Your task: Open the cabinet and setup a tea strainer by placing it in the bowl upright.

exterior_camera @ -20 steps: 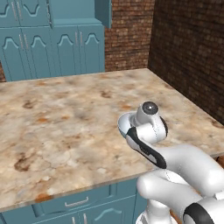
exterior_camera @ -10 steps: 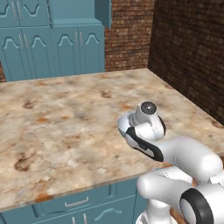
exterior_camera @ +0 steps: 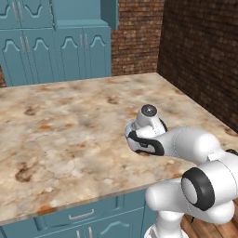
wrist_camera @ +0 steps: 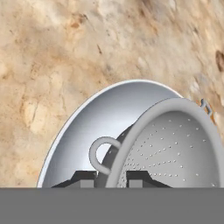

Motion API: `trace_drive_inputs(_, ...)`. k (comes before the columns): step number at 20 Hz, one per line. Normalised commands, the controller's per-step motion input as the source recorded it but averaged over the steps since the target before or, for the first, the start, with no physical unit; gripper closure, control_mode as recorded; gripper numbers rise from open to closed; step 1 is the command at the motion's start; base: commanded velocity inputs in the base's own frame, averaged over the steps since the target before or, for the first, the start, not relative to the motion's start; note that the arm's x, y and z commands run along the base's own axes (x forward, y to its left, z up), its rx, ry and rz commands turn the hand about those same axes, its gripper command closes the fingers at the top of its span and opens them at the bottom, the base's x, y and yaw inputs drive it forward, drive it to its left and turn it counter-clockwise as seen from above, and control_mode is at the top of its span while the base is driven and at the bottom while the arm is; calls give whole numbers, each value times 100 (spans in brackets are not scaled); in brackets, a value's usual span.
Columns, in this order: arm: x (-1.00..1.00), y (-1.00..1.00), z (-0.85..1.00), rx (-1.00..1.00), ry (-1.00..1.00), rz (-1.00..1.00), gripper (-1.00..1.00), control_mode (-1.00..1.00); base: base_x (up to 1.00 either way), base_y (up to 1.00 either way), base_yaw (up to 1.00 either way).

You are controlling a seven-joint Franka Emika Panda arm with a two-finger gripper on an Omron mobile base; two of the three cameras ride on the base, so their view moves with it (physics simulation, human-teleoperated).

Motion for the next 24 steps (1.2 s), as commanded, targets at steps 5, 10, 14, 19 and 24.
trace_drive_inputs(5,15,0,-27,-3,3,0,100,-100,0,0,0)
trace_drive_inputs(10,9,0,-33,-2,0,0,100,-100,0,0,0)
trace_drive_inputs(14,3,1,-24,-2,0,0,100,-100,0,0,0)
trace_drive_inputs(19,0,8,0,0,0,0,-100,-100,0,0,0)
trace_drive_inputs(24,0,8,0,0,0,0,-100,-100,0,0,0)
